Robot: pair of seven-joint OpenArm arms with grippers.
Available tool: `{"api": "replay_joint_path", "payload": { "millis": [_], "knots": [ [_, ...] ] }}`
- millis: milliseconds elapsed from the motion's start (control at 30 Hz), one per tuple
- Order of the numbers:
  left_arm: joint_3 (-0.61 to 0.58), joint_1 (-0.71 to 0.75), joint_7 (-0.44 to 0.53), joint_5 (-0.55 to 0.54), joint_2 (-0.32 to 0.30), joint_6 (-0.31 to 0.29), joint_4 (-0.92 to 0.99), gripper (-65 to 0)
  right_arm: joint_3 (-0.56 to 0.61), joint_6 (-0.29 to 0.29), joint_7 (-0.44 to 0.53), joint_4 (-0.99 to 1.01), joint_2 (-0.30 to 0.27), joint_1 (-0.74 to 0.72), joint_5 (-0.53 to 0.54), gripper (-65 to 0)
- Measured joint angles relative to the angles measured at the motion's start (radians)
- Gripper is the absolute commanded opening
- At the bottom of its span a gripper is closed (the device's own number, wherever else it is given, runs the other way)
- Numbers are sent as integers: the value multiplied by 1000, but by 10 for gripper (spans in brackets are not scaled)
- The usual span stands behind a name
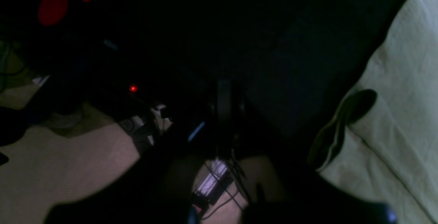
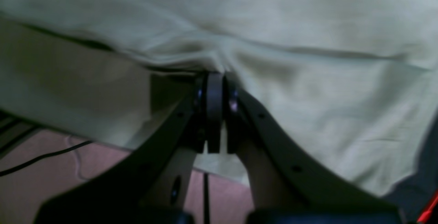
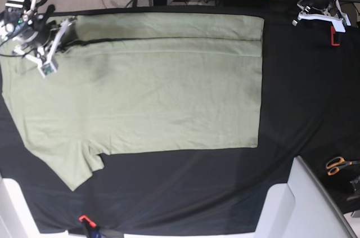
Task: Fold the T-shirt properly
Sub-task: 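Grasp the collar corner with the right gripper and drag it inward, then move the right gripper along the shirt side to the sleeve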
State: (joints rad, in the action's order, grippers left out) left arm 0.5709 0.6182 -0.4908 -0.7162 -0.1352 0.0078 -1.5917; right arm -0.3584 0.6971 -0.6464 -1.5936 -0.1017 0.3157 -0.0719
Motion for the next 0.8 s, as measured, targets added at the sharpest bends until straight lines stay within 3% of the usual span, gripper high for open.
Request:
{"api": "replay_joint_path", "payload": {
  "millis": [200,333,400,567,633,700,800],
  "knots": [
    [-2,0,0,0,-1,0,0,-650,0,2,-10,1,3,-43,5,-642],
    [-3,0,0,0,1,0,0,-650,-2,0,-103,2,3,-73,1,-633],
    [-3,0,0,0,0,0,0,-650,-2,0,-135,2,8,-84,4,-581],
    [-3,0,0,0,0,0,0,-650,-5,1,-152,2,8,-82,11,-323],
    [-3,0,0,0,0,0,0,-650,-8,0,-151,2,7,-83,11,-248],
    [-3,0,0,0,0,0,0,-650,-20,5,-153,-10,7,-92,10,-213],
    [-3,0,0,0,0,0,0,-650,-134,11,-144,-29,14,-164,16,-209]
  ]
}}
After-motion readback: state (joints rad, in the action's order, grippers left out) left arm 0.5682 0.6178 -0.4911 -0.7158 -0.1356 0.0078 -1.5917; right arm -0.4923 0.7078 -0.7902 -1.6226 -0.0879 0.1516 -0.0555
